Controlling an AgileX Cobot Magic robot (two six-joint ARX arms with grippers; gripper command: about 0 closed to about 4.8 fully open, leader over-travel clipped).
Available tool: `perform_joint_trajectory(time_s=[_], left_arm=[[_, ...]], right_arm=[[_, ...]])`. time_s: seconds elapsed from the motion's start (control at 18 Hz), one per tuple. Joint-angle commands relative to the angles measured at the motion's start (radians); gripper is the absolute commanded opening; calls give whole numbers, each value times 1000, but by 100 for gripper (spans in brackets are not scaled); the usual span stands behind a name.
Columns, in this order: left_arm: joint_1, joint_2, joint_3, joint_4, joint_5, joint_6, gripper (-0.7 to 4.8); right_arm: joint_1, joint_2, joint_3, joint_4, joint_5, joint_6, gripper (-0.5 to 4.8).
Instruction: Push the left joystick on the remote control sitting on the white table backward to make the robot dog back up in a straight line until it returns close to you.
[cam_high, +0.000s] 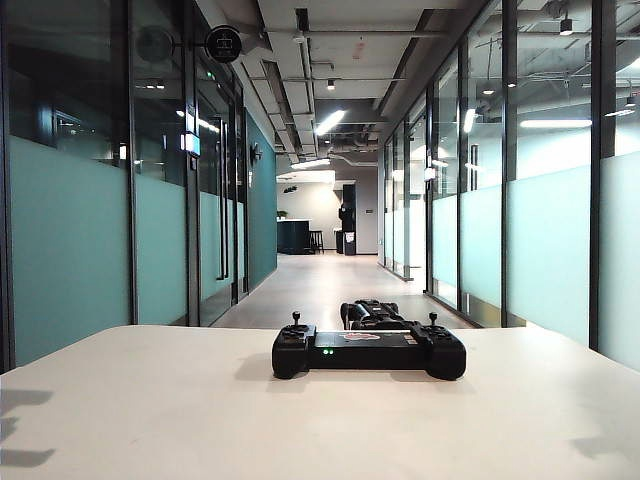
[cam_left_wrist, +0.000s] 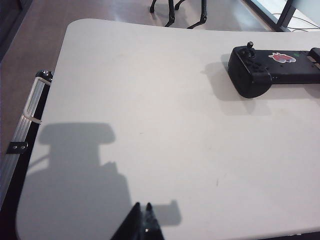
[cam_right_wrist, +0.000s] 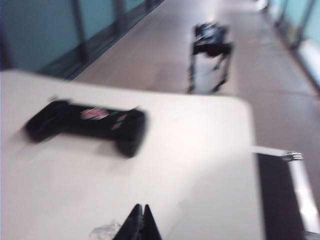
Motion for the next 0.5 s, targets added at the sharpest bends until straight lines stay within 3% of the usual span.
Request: perform_joint_trajectory(time_s=[0.06,0.5], left_arm=[[0,0,3,10,3,0,-5],[0,0,3,10,3,0,-5]], right_arm=[[-62,-66,-31,6,-2,-3,-6],[-210,-110,-64,-19,-102,-29,-6]])
